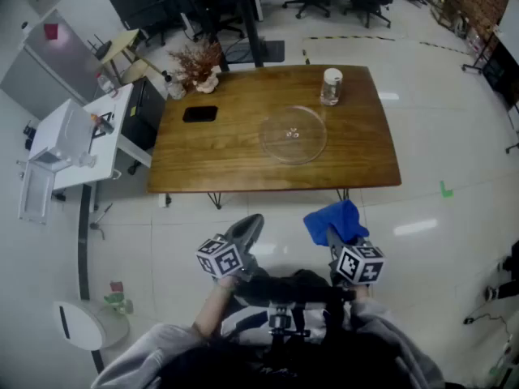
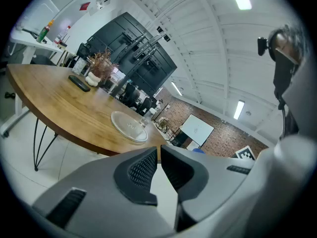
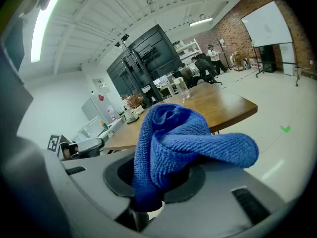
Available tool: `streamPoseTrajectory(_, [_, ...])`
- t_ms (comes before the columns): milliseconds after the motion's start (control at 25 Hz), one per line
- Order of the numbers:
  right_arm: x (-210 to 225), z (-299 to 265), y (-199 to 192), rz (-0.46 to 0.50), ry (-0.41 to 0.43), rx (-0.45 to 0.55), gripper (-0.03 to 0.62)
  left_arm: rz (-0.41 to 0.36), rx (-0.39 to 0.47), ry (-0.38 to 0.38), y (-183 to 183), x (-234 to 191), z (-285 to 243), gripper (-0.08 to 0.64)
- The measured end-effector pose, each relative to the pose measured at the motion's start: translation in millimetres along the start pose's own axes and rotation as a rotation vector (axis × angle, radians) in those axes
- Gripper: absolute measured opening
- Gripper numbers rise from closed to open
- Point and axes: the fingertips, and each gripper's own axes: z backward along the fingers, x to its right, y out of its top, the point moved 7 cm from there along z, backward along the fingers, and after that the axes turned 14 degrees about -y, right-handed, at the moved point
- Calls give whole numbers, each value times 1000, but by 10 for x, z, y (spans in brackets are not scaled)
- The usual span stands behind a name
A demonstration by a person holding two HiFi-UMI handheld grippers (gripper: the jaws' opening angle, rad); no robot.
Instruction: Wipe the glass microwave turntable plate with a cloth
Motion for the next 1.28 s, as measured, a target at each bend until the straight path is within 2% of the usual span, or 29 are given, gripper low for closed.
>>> streamPoseTrajectory(240, [215,-165,98,-20,-24,-1,84,-60,-20,13,52,2,-146,11])
streamPoseTrajectory(480, [189,-442,245,-42,-31,9,84,-49,-43,3,196,-309,-312,11])
streamPoseTrajectory(680, [157,-720,450,-86,-93,23,84,-42,-85,-57,538,-702,-616,11])
streamPoseTrajectory(880, [-103,-1037,791,-108,-127,42,84,-32,-117,-101,999,-1146,-836,11])
streamPoseTrajectory(1000, [-332,-1322,1030,-63,-129,32,84,-20,-121,-107,1238,-1463,-880,11])
streamPoseTrajectory(1280, [-775,-2083,1747,126,-144,29,84,34,-111,-118,1633,-2012,-1013,11])
